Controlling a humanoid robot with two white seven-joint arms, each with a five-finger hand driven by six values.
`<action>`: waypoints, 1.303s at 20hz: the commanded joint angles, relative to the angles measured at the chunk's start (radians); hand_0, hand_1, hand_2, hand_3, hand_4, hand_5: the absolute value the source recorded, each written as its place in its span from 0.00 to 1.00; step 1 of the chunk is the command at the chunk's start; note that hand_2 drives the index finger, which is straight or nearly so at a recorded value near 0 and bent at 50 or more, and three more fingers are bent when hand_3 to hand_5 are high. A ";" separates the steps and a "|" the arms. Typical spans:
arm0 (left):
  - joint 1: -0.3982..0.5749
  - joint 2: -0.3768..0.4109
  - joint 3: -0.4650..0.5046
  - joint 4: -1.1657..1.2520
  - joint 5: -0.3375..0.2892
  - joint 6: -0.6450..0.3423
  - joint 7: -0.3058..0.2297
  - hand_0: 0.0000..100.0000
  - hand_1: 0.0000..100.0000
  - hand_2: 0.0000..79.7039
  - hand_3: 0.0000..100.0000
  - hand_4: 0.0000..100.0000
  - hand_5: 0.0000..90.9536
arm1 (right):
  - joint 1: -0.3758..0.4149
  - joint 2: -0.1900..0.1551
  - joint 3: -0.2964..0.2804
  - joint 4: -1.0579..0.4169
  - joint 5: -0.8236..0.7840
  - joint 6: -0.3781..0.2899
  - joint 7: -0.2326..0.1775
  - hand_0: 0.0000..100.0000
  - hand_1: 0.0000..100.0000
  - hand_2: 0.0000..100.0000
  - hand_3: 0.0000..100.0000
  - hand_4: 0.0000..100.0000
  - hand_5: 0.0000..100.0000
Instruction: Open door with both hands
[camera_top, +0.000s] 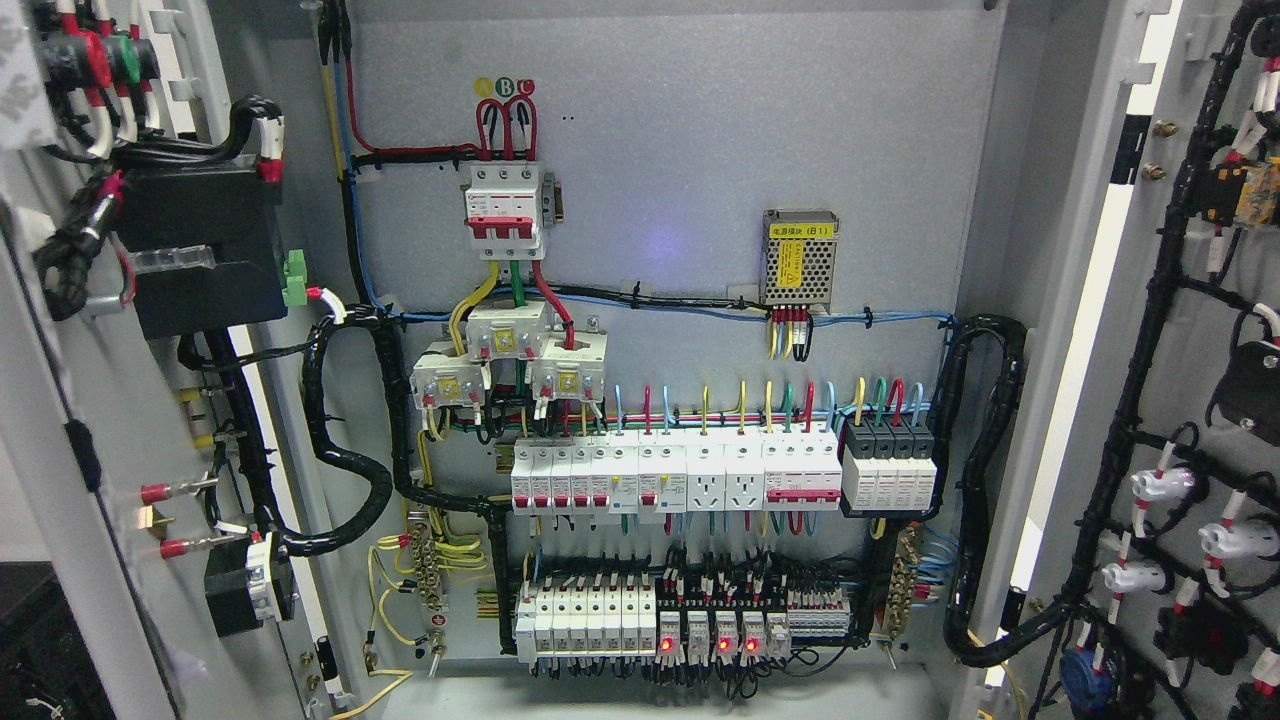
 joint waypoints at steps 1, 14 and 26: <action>0.026 0.000 0.000 0.000 0.001 0.000 0.000 0.00 0.00 0.00 0.00 0.00 0.00 | -0.005 0.067 0.013 0.079 0.003 0.000 0.001 0.19 0.00 0.00 0.00 0.00 0.00; 0.026 0.000 0.000 0.000 -0.001 0.000 0.000 0.00 0.00 0.00 0.00 0.00 0.00 | -0.040 0.069 0.030 0.132 0.004 0.000 0.001 0.19 0.00 0.00 0.00 0.00 0.00; 0.031 0.003 -0.002 -0.002 -0.001 0.000 0.000 0.00 0.00 0.00 0.00 0.00 0.00 | -0.077 0.070 0.085 0.130 0.003 0.000 0.001 0.19 0.00 0.00 0.00 0.00 0.00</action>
